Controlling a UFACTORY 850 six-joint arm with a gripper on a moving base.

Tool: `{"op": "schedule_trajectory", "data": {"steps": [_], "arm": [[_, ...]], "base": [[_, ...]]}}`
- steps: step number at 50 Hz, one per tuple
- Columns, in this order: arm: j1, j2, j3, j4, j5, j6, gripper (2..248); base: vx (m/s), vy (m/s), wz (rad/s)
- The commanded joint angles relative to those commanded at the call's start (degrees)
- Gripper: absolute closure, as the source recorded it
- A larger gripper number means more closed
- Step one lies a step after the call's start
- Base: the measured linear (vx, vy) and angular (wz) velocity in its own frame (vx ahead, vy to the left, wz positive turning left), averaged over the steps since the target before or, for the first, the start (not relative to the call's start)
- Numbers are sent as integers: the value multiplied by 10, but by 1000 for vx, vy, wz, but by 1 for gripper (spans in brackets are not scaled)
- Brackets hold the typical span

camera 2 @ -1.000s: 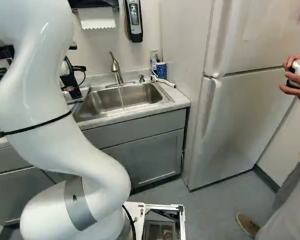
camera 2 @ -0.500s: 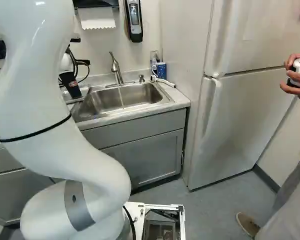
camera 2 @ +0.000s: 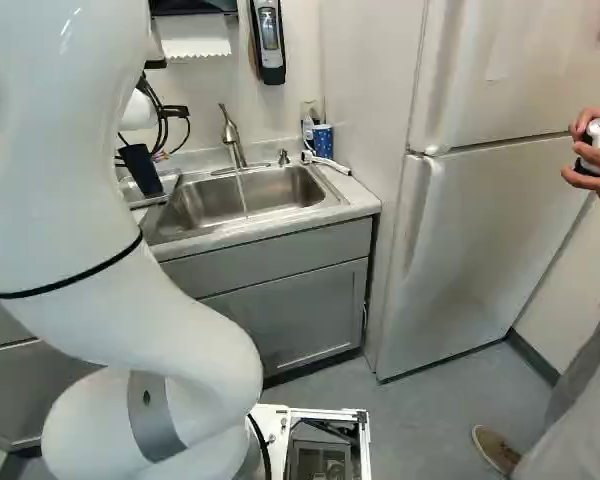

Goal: Rinse the cup and place it in the tray

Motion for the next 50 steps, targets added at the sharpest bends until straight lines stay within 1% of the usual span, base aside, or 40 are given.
{"op": "schedule_trajectory", "data": {"steps": [5, 23, 38, 50], "arm": [[-8, 5, 0, -12, -8, 0, 3], [-37, 19, -8, -12, -8, 0, 3], [-55, 7, -25, -12, -8, 0, 3], [-65, -14, -47, -12, -8, 0, 3]], "base": [[0, 0, 0], [0, 0, 0], [0, 0, 0], [0, 0, 0]]}}
